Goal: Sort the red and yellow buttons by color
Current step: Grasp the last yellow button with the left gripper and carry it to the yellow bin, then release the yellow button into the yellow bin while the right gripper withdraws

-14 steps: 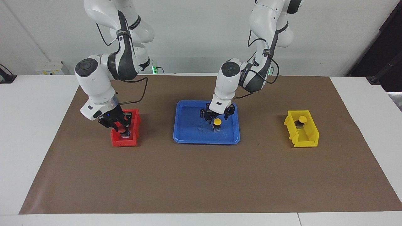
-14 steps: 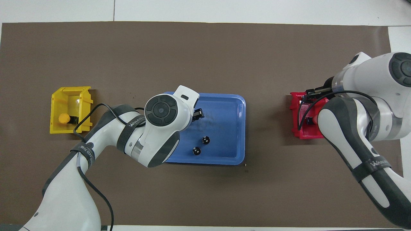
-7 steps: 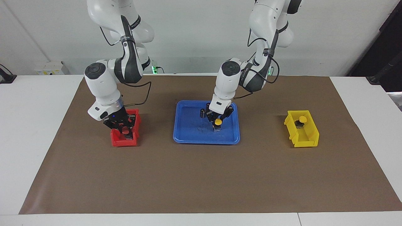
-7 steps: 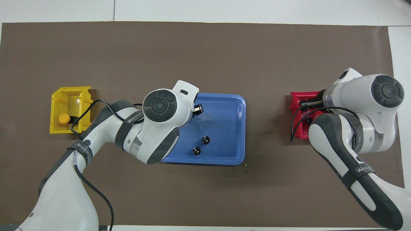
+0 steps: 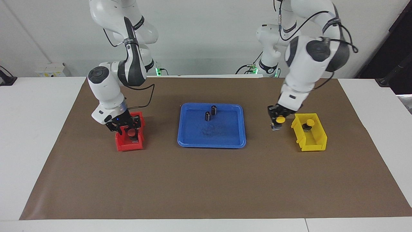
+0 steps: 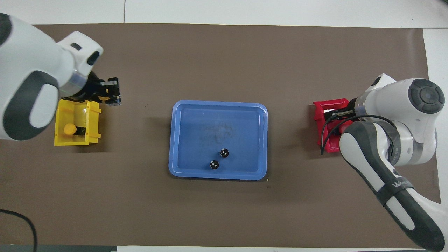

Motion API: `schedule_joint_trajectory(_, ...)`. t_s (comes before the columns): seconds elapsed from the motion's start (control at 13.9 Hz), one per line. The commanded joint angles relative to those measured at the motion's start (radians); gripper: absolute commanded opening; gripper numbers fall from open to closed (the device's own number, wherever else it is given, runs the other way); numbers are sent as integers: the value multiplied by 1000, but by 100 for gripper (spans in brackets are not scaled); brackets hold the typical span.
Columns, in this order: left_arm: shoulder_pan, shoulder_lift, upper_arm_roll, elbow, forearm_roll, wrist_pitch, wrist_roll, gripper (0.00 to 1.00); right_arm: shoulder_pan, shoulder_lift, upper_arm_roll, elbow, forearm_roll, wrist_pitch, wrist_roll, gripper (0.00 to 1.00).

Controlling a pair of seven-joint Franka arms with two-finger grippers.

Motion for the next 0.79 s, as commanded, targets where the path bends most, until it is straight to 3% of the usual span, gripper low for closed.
schedule_joint_trajectory(0.0, 119, -22, -16, -103, 2, 87, 176, 1, -19, -18, 5, 180, 22, -227, -39, 86)
schedule_joint_trajectory(0.22, 191, -20, -16, -158, 2, 162, 307, 1, -17, -51, 2, 325, 20, -436, -28, 99)
schedule_joint_trajectory(0.43, 225, -25, -16, -252, 2, 233, 390, 1, -17, -145, -33, 362, 20, -564, -26, 99)
schedule_joint_trajectory(0.57, 236, -23, -16, -310, 0, 326, 398, 1, -20, -149, -61, 440, 17, -691, -28, 100)
schedule_joint_trajectory(0.72, 228, -5, -16, -318, -1, 363, 387, 1, -23, -133, -64, 485, 3, -707, -26, 99)
